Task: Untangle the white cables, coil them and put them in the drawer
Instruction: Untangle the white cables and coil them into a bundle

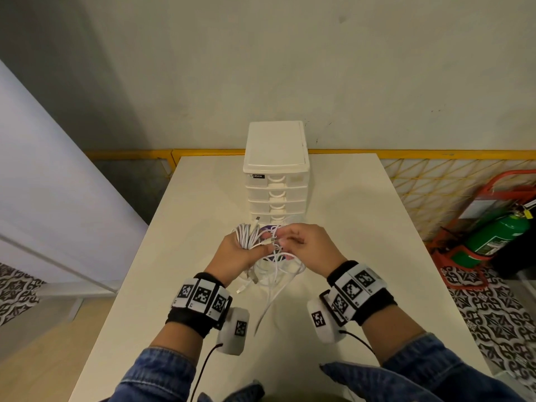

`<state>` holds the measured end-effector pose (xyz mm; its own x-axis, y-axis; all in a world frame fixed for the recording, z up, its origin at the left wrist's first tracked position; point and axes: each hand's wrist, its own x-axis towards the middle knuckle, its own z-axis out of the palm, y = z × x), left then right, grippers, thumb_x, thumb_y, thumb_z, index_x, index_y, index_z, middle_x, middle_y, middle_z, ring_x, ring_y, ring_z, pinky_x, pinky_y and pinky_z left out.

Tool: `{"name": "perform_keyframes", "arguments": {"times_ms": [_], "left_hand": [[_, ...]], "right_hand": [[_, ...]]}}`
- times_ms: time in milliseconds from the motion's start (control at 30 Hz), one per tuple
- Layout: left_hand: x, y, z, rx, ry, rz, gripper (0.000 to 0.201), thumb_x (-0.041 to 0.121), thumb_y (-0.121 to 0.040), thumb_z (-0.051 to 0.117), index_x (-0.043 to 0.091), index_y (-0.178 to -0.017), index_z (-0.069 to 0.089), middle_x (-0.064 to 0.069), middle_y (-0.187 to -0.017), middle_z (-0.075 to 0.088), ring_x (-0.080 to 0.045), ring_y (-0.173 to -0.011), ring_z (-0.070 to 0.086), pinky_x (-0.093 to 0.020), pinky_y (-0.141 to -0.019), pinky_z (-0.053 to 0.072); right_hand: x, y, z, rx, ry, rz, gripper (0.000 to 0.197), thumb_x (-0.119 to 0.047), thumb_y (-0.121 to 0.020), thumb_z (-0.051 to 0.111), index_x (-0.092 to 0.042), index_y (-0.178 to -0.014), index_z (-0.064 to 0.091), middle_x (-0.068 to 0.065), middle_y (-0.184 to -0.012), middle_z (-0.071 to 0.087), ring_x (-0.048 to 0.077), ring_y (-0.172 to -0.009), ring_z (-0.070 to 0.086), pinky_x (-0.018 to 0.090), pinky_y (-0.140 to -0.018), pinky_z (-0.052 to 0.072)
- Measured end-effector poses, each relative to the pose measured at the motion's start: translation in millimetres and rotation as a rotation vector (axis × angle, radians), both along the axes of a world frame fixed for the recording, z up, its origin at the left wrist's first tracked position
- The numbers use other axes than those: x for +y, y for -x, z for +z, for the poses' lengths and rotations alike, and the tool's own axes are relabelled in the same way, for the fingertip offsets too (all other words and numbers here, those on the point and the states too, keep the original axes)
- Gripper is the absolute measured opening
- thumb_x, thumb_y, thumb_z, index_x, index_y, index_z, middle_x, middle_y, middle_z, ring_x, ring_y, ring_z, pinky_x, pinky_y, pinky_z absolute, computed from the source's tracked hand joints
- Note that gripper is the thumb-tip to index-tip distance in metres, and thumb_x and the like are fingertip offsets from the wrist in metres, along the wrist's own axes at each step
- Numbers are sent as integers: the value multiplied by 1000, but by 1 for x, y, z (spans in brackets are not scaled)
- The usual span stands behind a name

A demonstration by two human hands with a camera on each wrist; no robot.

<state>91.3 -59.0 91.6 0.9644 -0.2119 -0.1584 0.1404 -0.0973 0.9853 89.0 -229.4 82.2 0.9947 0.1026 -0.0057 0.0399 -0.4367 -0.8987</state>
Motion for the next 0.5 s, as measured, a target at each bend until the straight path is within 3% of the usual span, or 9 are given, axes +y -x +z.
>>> {"name": "perform_keyframes", "arguments": {"times_ms": [67,167,233,300,333,400,467,500], "left_hand": [[-2,1,1,-14,-34,-39,19,-2,-78,73,14,-83,64,14,-45,54,2,-39,45,-12,-41,35],[-1,1,0,-17,-36,-54,19,-1,-77,74,15,-83,66,12,-46,52,-1,-39,40,-14,-41,33],[0,1,0,-22,-38,-48,18,2,-78,74,18,-80,67,11,-46,49,-5,-40,36,-16,-41,31],[2,-2,-1,-12,-23,-65,19,2,-81,72,20,-76,66,7,-46,41,-8,-41,31,-18,-41,27],[2,-3,-2,-3,-13,-79,18,2,-82,70,19,-77,67,5,-47,38,-9,-42,28,-20,-41,26],[4,-5,-5,15,-30,-87,11,1,-83,69,10,-89,69,4,-47,38,-9,-41,29,-20,-41,25],[10,-9,-8,28,-97,-41,14,5,-82,71,0,-94,67,5,-47,42,-10,-39,34,-21,-42,31],[14,-11,-9,34,-139,0,15,9,-81,73,-1,-88,64,3,-47,44,-12,-37,37,-23,-41,35]], "right_hand": [[4,0,-1,-27,90,-19,13,-16,-76,75,-15,-86,67,1,-80,72,3,-68,63,13,-68,49],[5,0,-2,-55,215,20,7,-22,-77,73,-18,-74,68,-18,-58,61,-5,-57,54,9,-57,37],[5,1,-1,-62,219,88,23,-21,-86,64,-23,-63,65,-19,-47,51,-6,-54,50,12,-55,32],[8,5,1,-29,143,118,40,-17,-91,58,-29,-53,49,-14,-48,47,-9,-55,48,14,-55,32],[9,6,2,-18,107,120,41,-14,-91,58,-26,-53,46,-15,-50,50,-12,-57,49,13,-56,33],[8,7,2,-4,25,69,31,-13,-88,61,-16,-57,59,-15,-56,59,-8,-58,50,11,-59,34],[3,5,2,-11,-121,-80,22,-17,-88,61,-2,-73,67,2,-63,62,0,-56,50,14,-59,36],[-3,3,2,-8,-226,-184,21,-17,-89,60,0,-80,68,5,-66,63,0,-55,52,12,-57,38]]}}
